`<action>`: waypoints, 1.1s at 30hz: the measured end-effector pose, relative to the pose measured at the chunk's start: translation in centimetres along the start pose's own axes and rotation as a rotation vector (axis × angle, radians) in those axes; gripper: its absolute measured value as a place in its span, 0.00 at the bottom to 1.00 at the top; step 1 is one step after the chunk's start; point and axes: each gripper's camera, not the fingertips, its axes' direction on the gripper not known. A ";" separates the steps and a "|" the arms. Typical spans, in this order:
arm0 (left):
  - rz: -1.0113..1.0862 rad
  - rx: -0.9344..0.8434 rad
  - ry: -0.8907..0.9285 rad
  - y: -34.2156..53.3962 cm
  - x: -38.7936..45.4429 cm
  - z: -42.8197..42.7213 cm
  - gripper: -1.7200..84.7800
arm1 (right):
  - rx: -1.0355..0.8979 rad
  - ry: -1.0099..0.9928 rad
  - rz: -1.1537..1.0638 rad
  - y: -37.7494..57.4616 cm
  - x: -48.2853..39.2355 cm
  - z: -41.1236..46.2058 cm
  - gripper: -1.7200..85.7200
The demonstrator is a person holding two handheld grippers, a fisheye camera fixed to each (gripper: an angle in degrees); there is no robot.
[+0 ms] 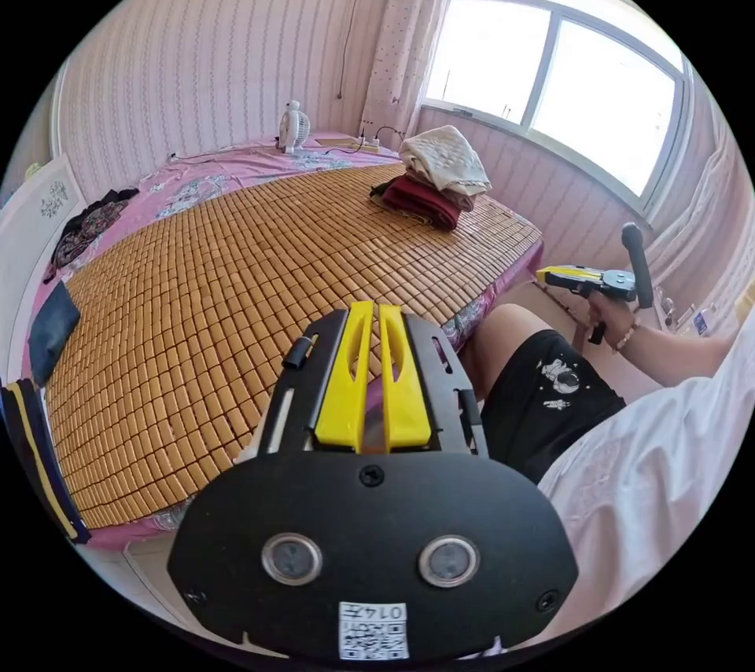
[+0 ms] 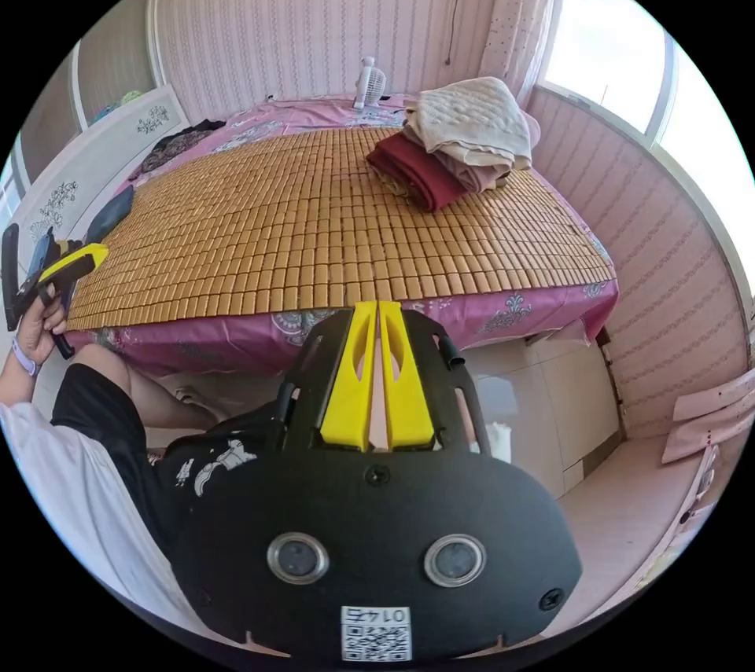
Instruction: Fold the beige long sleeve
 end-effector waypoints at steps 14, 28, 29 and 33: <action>0.168 -0.032 0.203 -23.9 5.9 10.8 0.10 | 0.272 -0.120 -0.035 -12.3 10.1 -1.8 0.08; 0.079 -0.135 0.235 -44.9 4.3 30.2 0.12 | 0.172 -0.005 -0.057 -25.3 12.9 8.3 0.15; 0.083 -0.138 0.228 -45.8 4.2 31.4 0.12 | 0.180 0.007 -0.059 -25.4 13.3 8.8 0.14; 0.071 -0.110 0.250 -48.8 4.3 34.4 0.15 | 0.204 0.138 -0.139 -25.9 13.3 9.5 0.11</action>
